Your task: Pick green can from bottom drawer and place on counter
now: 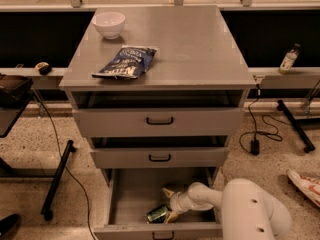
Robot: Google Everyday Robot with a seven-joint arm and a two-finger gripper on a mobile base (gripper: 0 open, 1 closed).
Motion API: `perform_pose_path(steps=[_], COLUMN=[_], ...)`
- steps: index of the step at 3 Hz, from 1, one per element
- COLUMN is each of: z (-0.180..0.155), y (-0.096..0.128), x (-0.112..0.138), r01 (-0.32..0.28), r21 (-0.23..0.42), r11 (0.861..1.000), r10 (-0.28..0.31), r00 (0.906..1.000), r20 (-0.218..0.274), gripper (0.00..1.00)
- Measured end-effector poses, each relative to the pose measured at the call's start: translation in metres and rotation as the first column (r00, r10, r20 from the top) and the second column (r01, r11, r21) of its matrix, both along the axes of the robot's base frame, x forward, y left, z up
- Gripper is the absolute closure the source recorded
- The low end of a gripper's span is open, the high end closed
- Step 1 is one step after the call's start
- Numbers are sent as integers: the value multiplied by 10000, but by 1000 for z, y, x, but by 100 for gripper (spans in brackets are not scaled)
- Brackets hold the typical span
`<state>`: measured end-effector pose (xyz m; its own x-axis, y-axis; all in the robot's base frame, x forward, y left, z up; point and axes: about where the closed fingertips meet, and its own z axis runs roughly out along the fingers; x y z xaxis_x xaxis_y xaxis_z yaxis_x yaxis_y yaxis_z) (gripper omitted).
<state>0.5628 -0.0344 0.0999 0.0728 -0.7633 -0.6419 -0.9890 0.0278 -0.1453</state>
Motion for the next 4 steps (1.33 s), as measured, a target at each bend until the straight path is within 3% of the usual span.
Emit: perform_pose_path(steps=[1, 3, 4], z=[-6, 6, 5], y=[5, 5, 6], x=[-3, -4, -13], r01=[-508, -453, -90], r21=[-199, -105, 703], r11=[9985, 9989, 9975], r10=[510, 453, 98], r00=[9987, 9990, 9999], r20=[64, 38, -103], gripper=[28, 75, 97])
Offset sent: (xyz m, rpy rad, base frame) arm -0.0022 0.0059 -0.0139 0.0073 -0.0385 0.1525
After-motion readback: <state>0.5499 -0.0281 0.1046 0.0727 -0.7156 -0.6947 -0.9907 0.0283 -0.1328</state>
